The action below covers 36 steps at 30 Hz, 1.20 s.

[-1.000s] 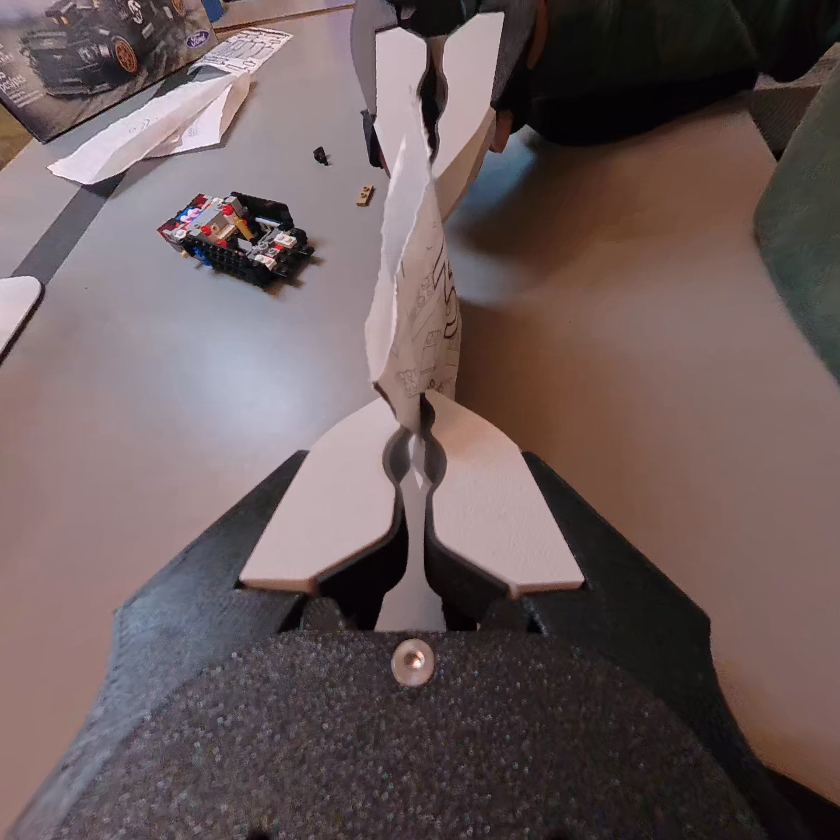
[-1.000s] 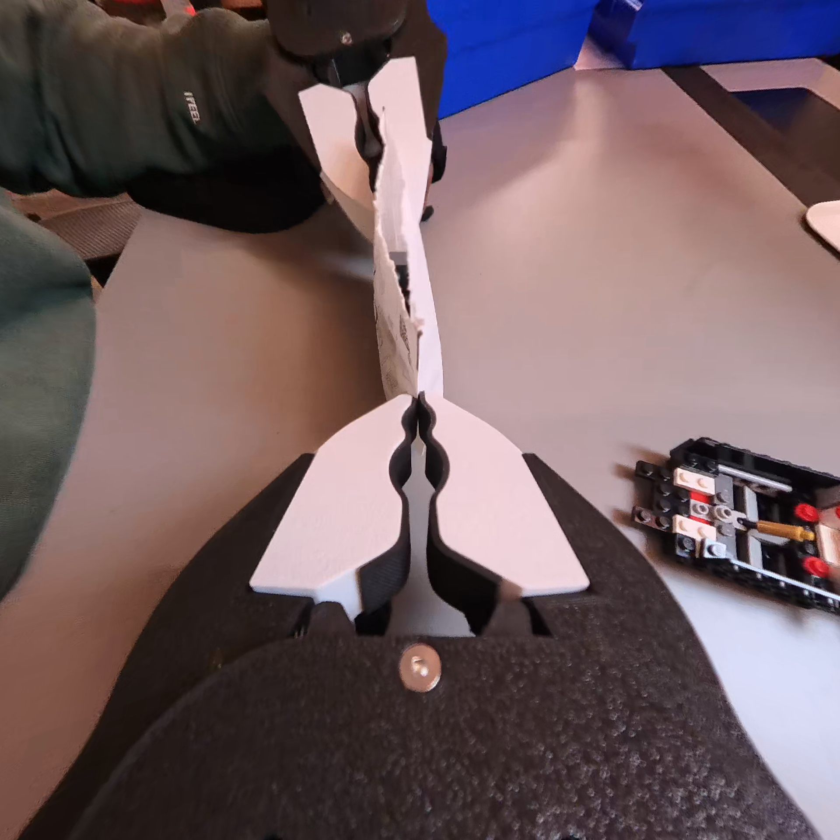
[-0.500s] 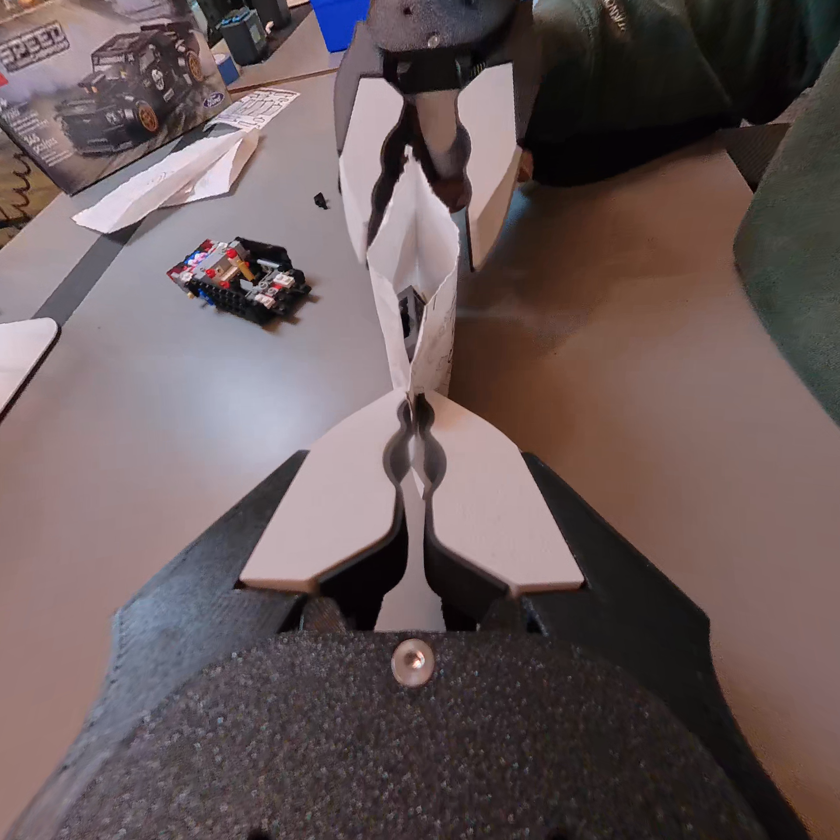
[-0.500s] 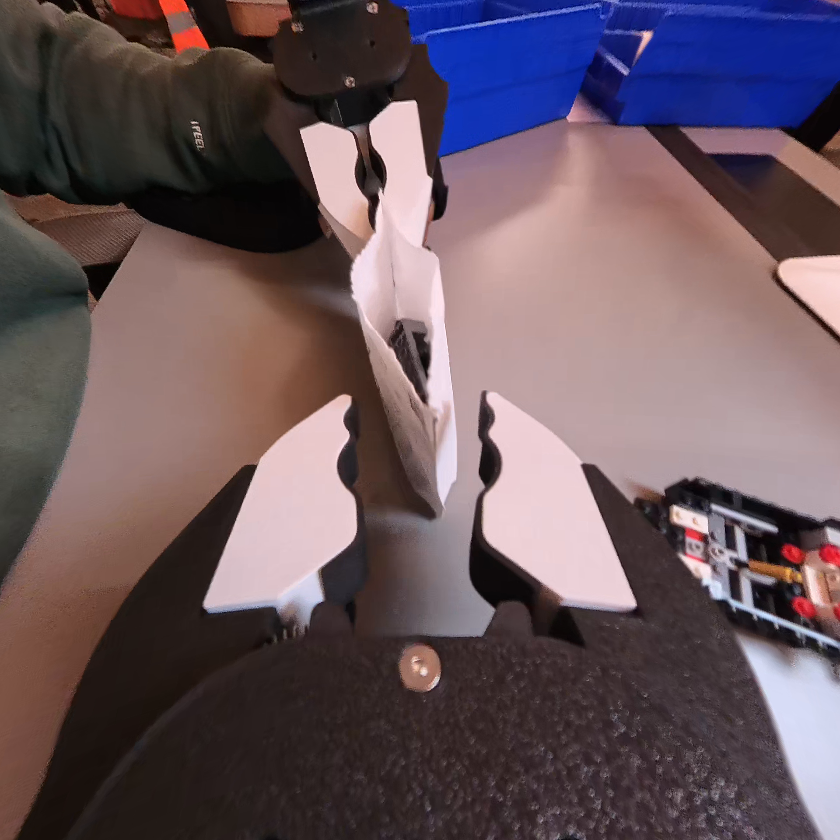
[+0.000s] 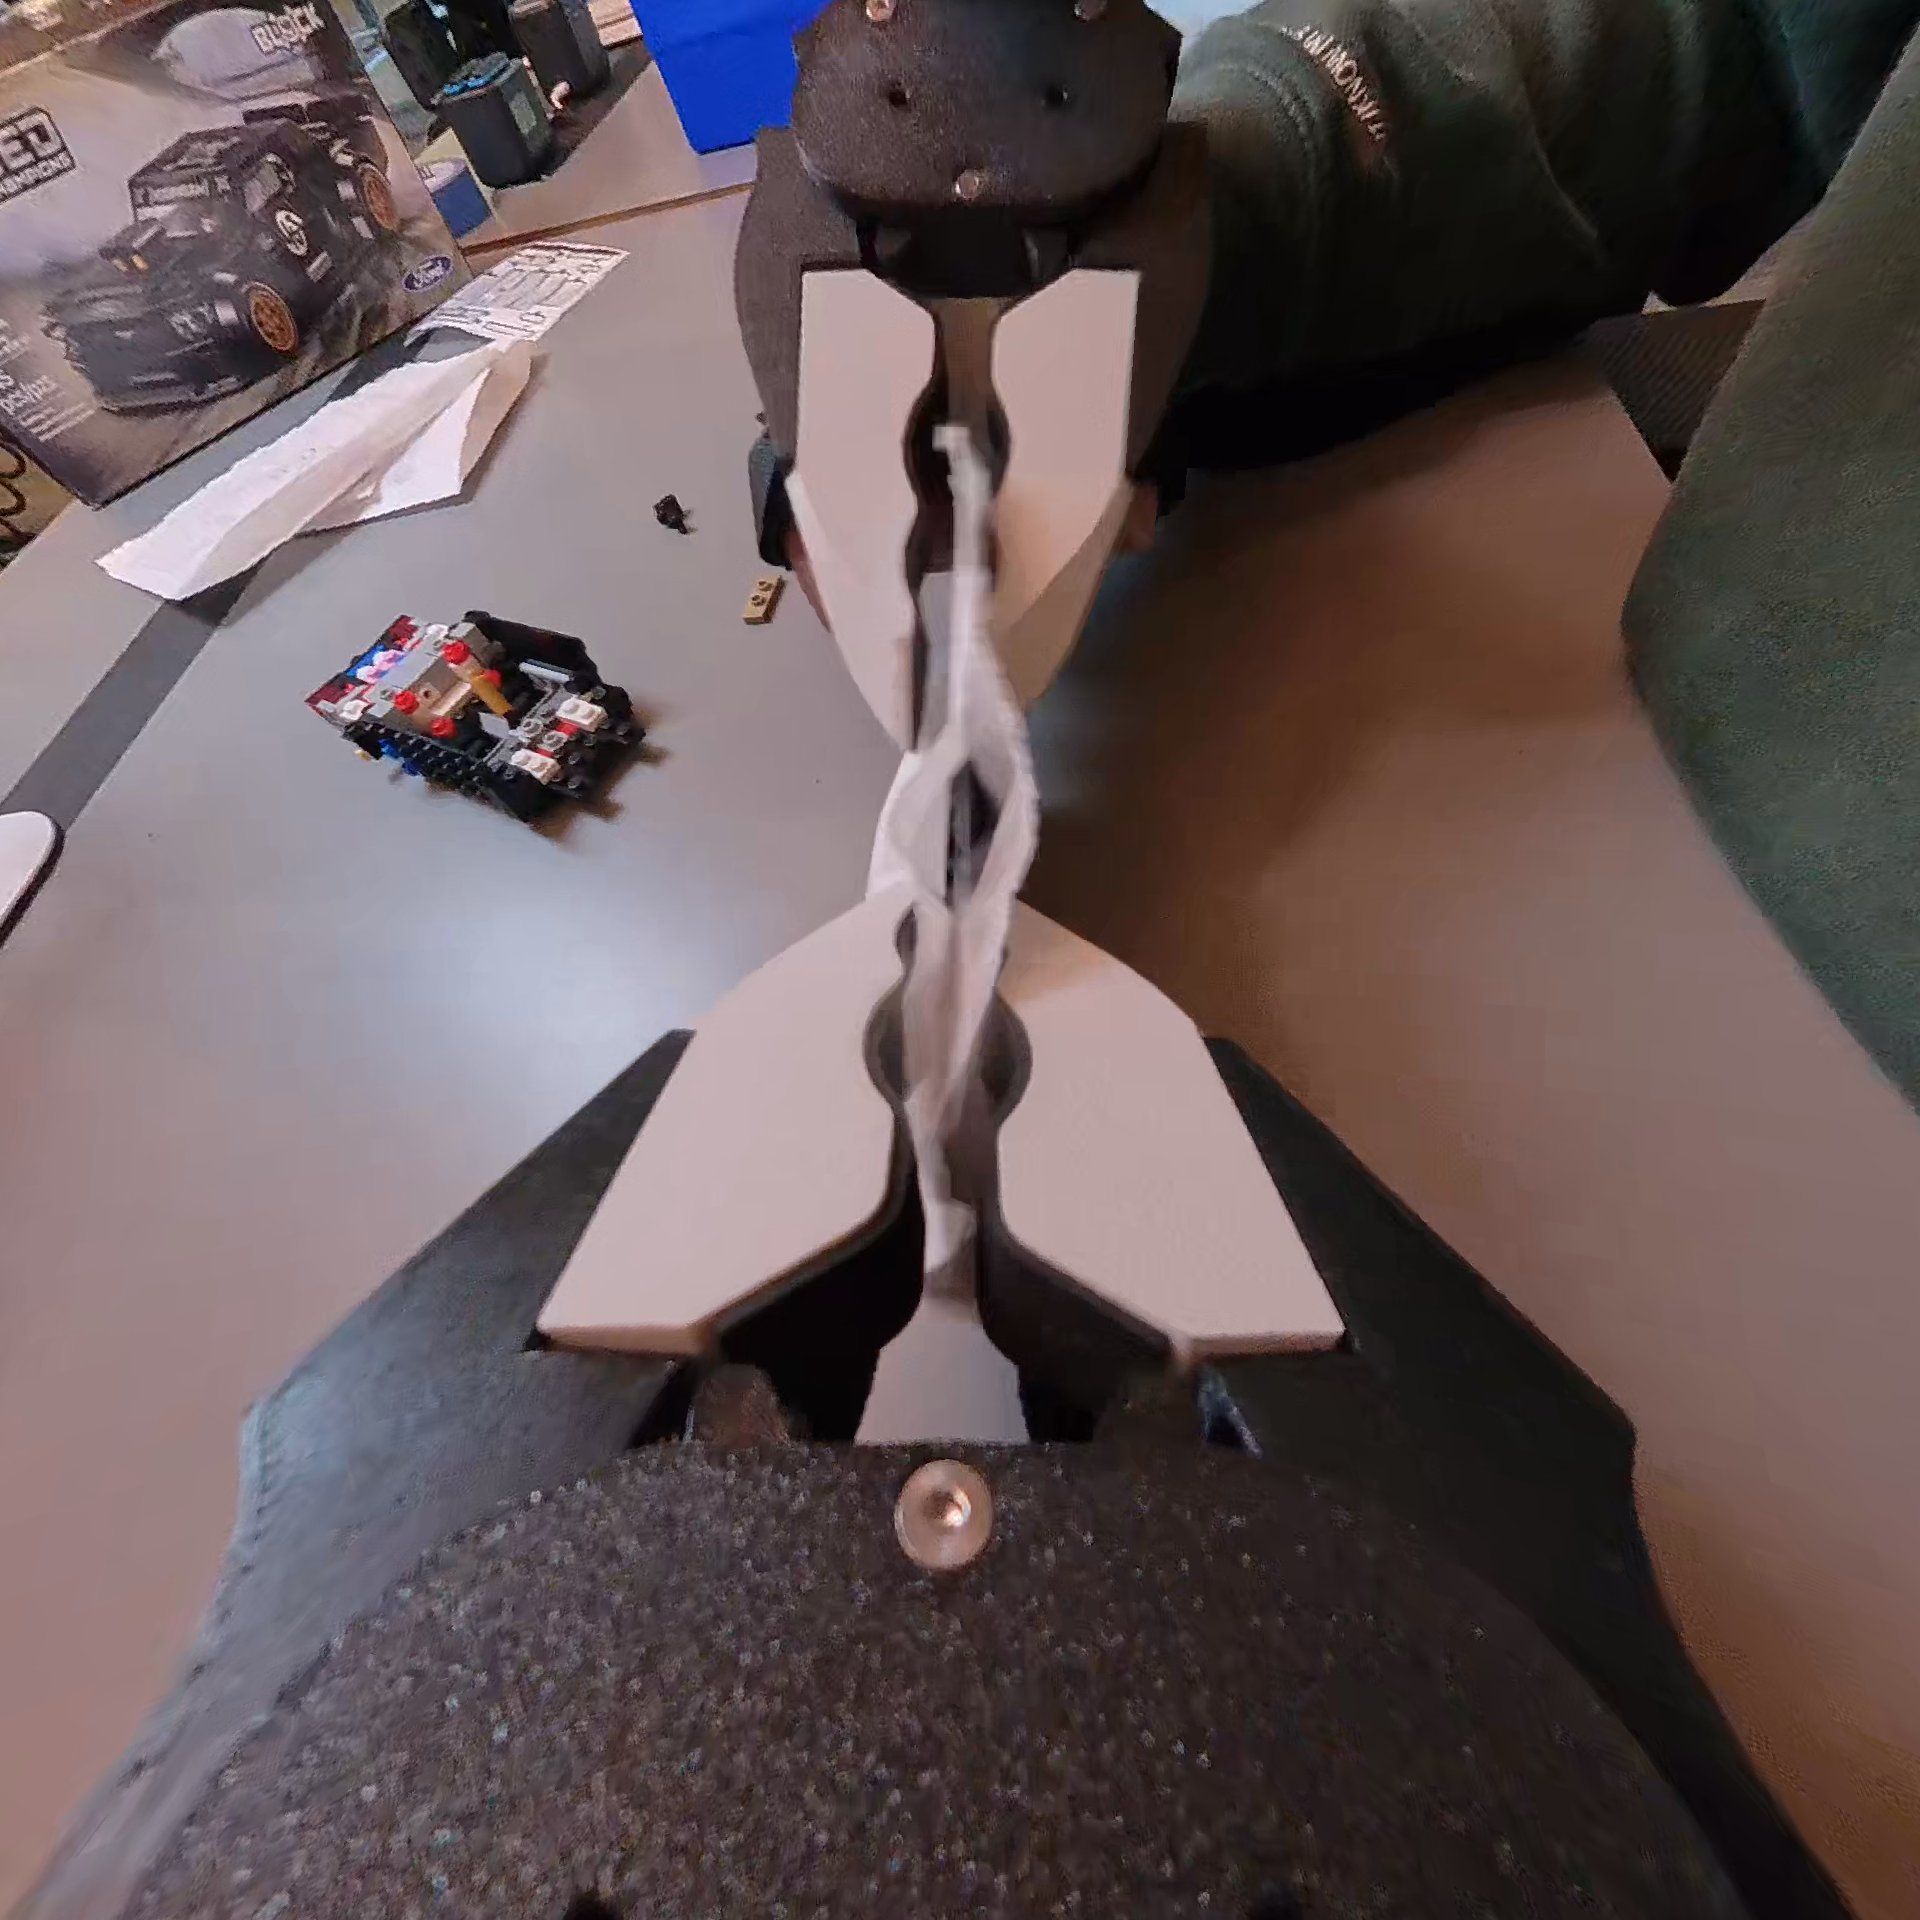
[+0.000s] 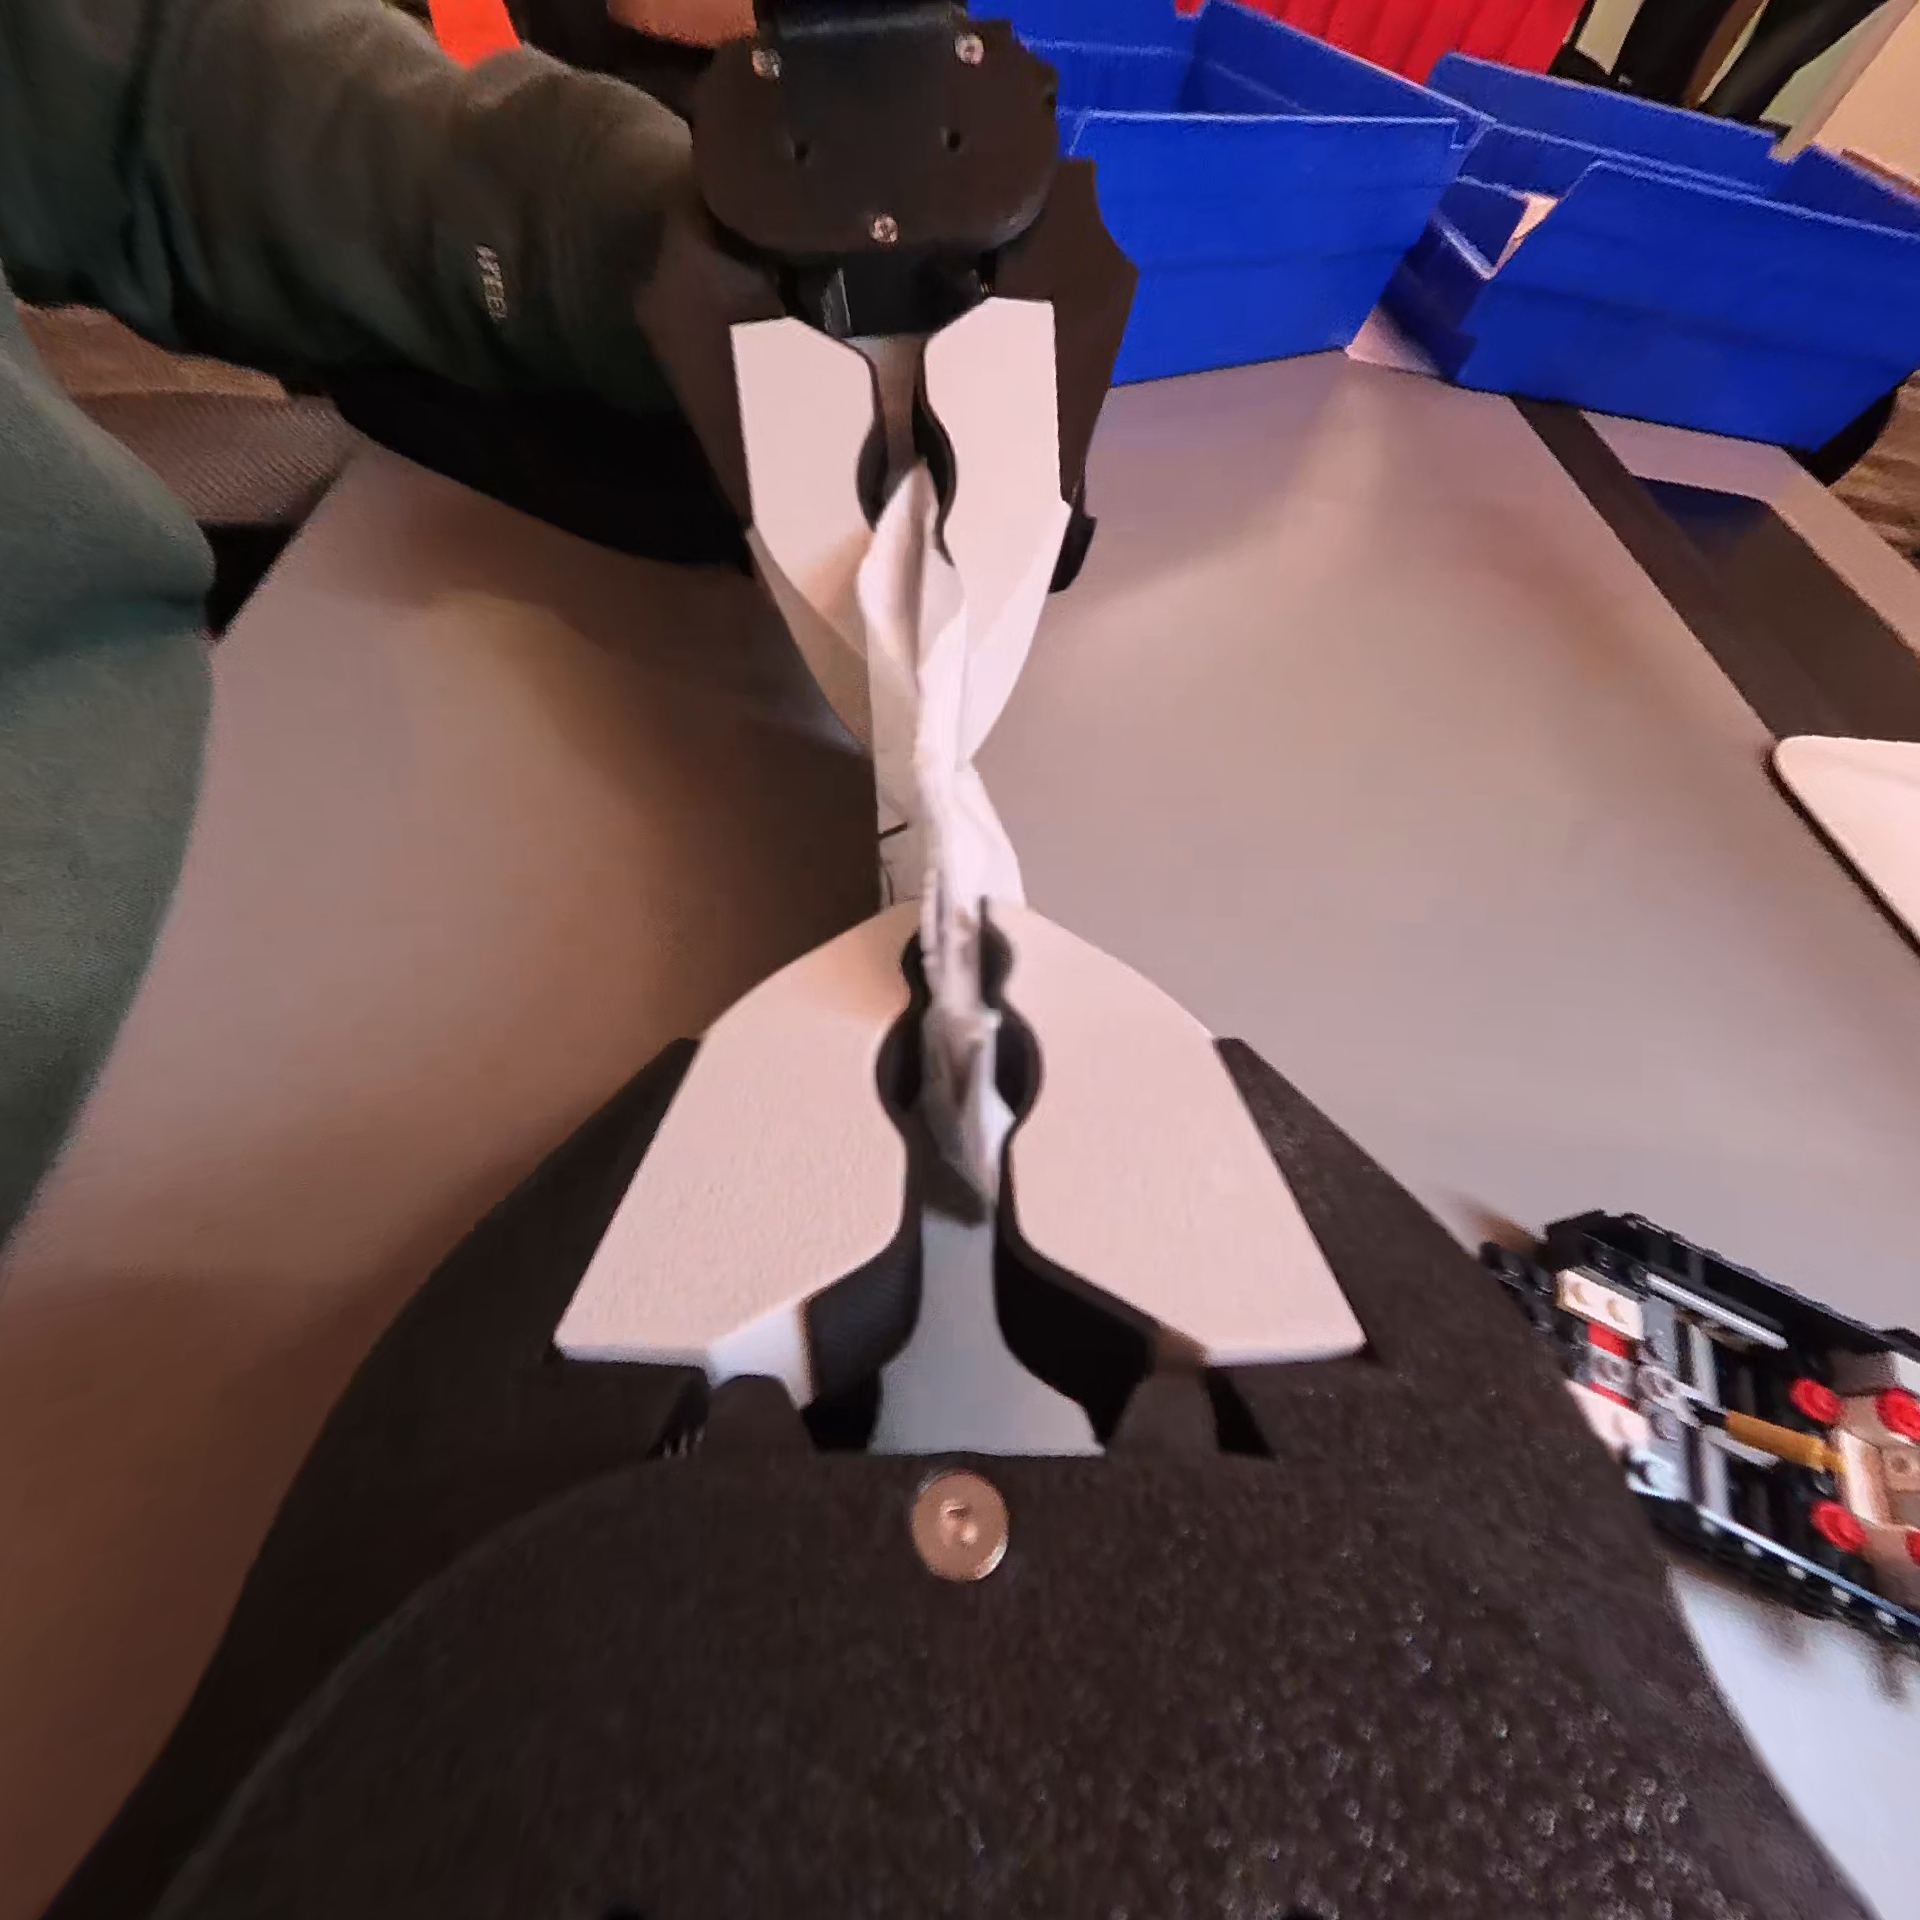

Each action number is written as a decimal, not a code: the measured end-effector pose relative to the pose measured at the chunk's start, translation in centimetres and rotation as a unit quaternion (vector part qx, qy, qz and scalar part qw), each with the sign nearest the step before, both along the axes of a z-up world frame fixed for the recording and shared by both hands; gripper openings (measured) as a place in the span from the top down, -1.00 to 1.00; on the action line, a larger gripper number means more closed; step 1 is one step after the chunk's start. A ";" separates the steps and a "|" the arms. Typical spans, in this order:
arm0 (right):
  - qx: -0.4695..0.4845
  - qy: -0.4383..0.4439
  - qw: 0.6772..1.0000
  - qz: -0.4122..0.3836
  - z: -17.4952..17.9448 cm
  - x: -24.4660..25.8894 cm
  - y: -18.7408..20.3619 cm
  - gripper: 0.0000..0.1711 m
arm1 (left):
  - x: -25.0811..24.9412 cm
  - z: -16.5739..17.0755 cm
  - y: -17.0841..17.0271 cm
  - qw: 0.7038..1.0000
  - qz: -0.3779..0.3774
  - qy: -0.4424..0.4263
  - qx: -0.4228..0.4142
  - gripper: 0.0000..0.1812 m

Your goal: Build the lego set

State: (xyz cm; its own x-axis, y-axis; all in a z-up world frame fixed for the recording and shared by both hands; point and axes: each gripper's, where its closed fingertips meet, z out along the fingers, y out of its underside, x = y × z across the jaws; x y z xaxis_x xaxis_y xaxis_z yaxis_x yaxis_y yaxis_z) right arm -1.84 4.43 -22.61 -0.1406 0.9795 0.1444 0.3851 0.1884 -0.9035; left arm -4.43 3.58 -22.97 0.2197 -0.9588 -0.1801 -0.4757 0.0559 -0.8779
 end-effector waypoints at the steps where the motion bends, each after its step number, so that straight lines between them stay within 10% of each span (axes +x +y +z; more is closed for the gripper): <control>1: -0.012 0.000 1.000 0.001 0.0 -0.2 -0.2 0.67 | -0.1 -0.1 0.1 1.000 0.001 0.002 0.005 0.97; 3: -0.022 0.001 1.000 0.011 0.0 -0.8 -0.8 0.48 | 0.1 -0.2 -0.5 1.000 -0.016 0.000 0.006 0.98; 6: 0.009 0.007 1.000 0.024 0.0 -1.0 -1.4 0.91 | 0.2 -0.2 -0.4 1.000 -0.017 0.008 0.023 0.98; 12: 0.026 0.006 1.000 0.014 0.0 -1.1 -1.1 1.00 | 0.5 0.2 -0.9 0.999 -0.016 -0.009 0.028 0.73; 22: 0.135 -0.024 0.990 0.016 -1.2 -0.8 -0.8 0.98 | 0.2 -1.6 -0.5 0.999 -0.010 0.047 0.025 0.98; 36: 0.011 -0.102 0.994 -0.041 -2.9 -0.1 0.6 1.00 | -1.6 -2.2 0.1 0.997 0.023 0.067 0.023 0.87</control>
